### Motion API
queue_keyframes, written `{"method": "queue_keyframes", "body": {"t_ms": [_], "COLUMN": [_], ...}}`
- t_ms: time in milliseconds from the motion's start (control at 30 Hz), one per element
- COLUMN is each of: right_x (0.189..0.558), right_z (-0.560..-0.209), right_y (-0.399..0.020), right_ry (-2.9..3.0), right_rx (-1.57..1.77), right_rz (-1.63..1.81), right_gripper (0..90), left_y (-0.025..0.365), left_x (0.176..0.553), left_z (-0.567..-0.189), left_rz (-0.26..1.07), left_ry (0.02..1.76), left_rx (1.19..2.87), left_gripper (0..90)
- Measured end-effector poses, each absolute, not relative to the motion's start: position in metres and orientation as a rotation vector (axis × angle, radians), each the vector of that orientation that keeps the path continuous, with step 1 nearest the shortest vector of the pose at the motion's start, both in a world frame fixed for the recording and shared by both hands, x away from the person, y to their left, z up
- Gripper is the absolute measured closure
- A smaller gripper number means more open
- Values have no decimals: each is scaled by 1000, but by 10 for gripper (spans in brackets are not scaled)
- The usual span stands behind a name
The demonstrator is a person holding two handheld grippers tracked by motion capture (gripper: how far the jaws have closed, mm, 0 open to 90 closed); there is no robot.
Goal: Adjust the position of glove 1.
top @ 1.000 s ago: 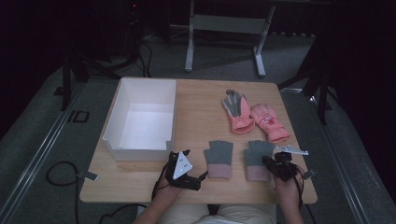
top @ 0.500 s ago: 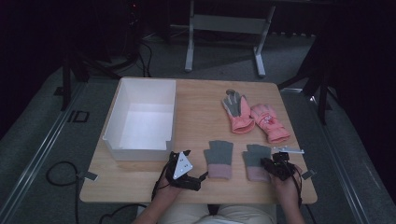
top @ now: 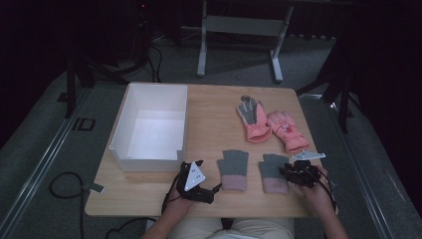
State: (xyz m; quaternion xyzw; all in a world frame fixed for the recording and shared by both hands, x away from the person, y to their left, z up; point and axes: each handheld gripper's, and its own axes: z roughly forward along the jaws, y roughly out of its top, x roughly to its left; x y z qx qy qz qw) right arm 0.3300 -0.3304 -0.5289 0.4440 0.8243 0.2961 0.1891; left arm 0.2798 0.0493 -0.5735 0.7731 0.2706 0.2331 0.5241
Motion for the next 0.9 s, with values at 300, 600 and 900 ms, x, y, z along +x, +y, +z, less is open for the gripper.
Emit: {"method": "queue_keyframes", "body": {"t_ms": [300, 600, 900], "right_x": [335, 331, 330], "right_z": [-534, -546, -543], "right_y": [-331, -326, -317], "right_ry": [2350, 2348, 2312], "right_rx": [1196, 1219, 1282], "right_rz": [820, 790, 734], "right_gripper": [647, 724, 854], "left_y": [51, 52, 50], "left_x": [280, 278, 276], "left_z": [-574, -574, -574], "left_rz": [546, 554, 580], "left_ry": [653, 660, 657], "left_rx": [1835, 1823, 1827], "left_gripper": [0, 0, 0]}}
